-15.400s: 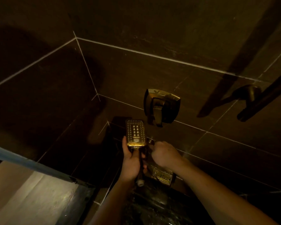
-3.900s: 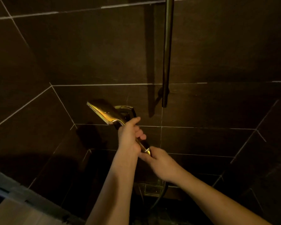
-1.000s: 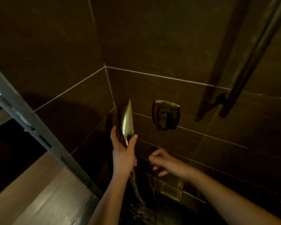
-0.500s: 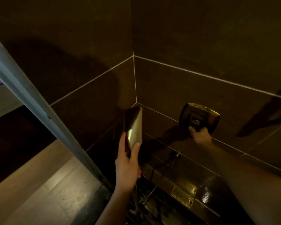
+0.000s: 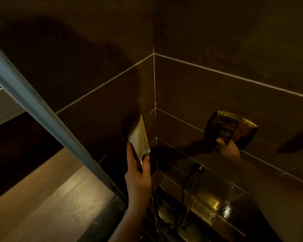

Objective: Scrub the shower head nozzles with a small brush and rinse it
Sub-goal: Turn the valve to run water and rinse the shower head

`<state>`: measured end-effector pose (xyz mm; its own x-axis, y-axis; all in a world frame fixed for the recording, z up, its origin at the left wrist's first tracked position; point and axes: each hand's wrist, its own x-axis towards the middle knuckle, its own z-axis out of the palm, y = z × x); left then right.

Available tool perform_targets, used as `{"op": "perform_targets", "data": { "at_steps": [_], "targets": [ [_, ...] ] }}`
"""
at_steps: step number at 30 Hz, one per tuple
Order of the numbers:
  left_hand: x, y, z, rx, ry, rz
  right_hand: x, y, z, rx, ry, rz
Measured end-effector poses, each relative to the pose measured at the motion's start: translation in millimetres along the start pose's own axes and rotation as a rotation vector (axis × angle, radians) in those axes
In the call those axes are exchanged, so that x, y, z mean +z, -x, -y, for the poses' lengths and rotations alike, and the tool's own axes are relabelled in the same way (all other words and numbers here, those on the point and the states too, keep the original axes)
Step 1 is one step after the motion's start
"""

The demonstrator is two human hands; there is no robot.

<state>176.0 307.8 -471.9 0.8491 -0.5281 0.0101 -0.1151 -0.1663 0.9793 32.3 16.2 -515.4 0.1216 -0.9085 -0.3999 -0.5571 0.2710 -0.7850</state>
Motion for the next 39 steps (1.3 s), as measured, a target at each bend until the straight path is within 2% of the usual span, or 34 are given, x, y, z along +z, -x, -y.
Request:
{"op": "perform_targets", "data": {
  "at_steps": [9, 17, 30, 39],
  "targets": [
    [11, -2, -1, -0.017, -0.005, -0.089, -6, 15, 14, -0.024, 0.093, -0.023],
    [14, -8, 6, 0.061, -0.04, -0.115, -5, 9, 10, -0.033, 0.075, 0.009],
    [16, -14, 13, -0.016, -0.085, -0.117, -5, -2, 6, -0.018, 0.129, 0.009],
    [14, -11, 5, -0.035, -0.083, -0.112, -5, -1, 4, -0.001, 0.053, 0.019]
  ]
}}
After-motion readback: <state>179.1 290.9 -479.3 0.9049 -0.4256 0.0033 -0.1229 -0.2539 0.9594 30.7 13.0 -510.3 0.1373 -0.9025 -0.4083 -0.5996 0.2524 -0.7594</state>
